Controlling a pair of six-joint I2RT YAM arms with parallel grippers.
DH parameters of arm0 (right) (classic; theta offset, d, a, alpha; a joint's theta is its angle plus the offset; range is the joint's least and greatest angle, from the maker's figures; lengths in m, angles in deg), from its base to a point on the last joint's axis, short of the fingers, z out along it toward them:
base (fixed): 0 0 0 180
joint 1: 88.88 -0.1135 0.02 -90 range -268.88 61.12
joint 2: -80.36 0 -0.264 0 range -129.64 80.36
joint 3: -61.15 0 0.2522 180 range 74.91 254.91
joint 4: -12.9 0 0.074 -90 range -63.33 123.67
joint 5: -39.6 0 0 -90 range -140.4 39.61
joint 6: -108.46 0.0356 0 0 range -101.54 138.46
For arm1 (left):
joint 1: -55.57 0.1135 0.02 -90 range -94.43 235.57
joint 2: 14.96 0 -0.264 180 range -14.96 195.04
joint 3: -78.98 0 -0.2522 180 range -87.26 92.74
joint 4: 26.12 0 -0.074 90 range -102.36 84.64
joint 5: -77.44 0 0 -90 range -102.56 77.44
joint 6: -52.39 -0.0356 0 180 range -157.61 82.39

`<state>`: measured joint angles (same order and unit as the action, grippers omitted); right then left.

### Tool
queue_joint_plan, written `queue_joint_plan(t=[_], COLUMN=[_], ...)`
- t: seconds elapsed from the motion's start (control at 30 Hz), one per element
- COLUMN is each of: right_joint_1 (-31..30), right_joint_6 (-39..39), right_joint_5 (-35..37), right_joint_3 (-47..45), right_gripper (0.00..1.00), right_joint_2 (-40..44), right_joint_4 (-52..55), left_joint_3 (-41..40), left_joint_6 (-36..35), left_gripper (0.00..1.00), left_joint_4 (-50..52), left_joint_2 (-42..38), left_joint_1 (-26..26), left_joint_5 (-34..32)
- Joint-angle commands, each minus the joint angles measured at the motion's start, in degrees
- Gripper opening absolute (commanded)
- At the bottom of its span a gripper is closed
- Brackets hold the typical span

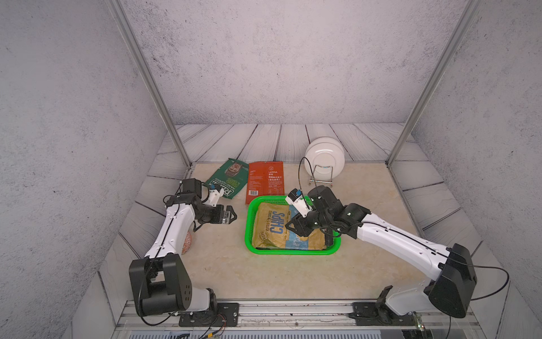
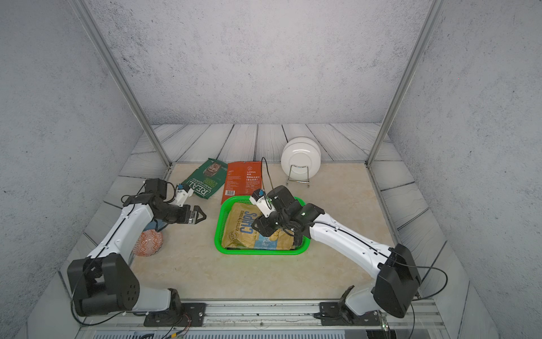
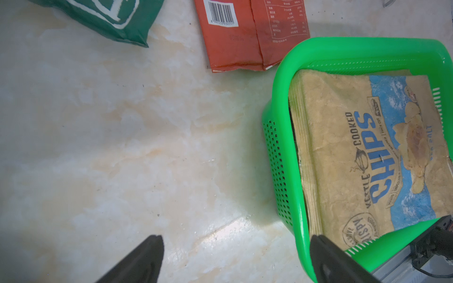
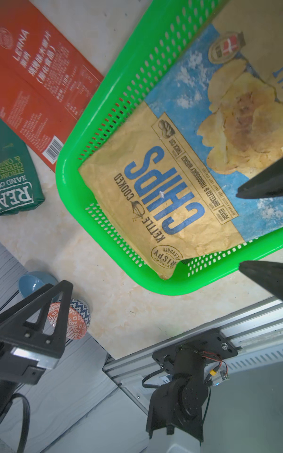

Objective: Put the potato chips into the basket
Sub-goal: Place the potato chip in the basket.

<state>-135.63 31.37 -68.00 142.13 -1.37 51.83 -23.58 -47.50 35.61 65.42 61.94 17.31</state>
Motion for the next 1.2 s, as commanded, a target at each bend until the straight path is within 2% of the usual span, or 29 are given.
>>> queue_joint_plan(t=[0.0, 0.13, 0.23, 0.33, 0.5, 0.6, 0.73, 0.9, 1.17], right_joint_1=[0.0, 0.0, 0.0, 0.1, 0.0, 0.1, 0.0, 0.1, 0.0], right_joint_6=[6.9, 10.0, 11.8, 12.4, 12.1, 11.6, 12.0, 12.7, 12.7], right_joint_5=[-0.3, 4.1, 4.6, 6.0, 8.8, 9.9, 10.6, 10.3, 10.8], right_joint_3=[-1.0, -3.3, -5.4, -6.7, -7.0, -6.9, -6.7, -6.8, -7.7], right_gripper=[0.45, 0.46, 0.46, 0.46, 0.46, 0.46, 0.46, 0.46, 0.46], right_joint_2=[-2.9, -4.5, -3.8, -2.2, 0.4, 1.2, 1.5, 2.5, 4.5], right_joint_4=[-4.7, -6.7, -9.7, -11.0, -9.9, -9.0, -8.8, -9.3, -7.9], left_joint_3=[-0.7, -0.2, -1.9, -0.8, 8.7, 14.5, 22.1, 36.5, 59.6], left_joint_6=[-0.8, -2.7, -4.6, -4.9, -6.4, -7.1, -6.4, -0.7, 8.7], left_gripper=[1.00, 1.00, 0.97, 0.92, 0.89, 0.88, 0.89, 0.88, 0.88], left_joint_4=[0.1, -1.8, -8.0, -14.6, -15.4, -13.6, -9.0, -1.6, 5.2], left_joint_2=[0.3, 1.0, 2.5, 6.0, 15.0, 19.9, 26.4, 38.4, 57.3], left_joint_1=[0.6, 0.6, 0.5, -0.4, -4.0, -6.3, -8.7, -8.9, -8.8], left_joint_5=[0.8, 0.3, 1.1, -3.5, -15.7, -18.4, -13.8, -5.1, 1.0])
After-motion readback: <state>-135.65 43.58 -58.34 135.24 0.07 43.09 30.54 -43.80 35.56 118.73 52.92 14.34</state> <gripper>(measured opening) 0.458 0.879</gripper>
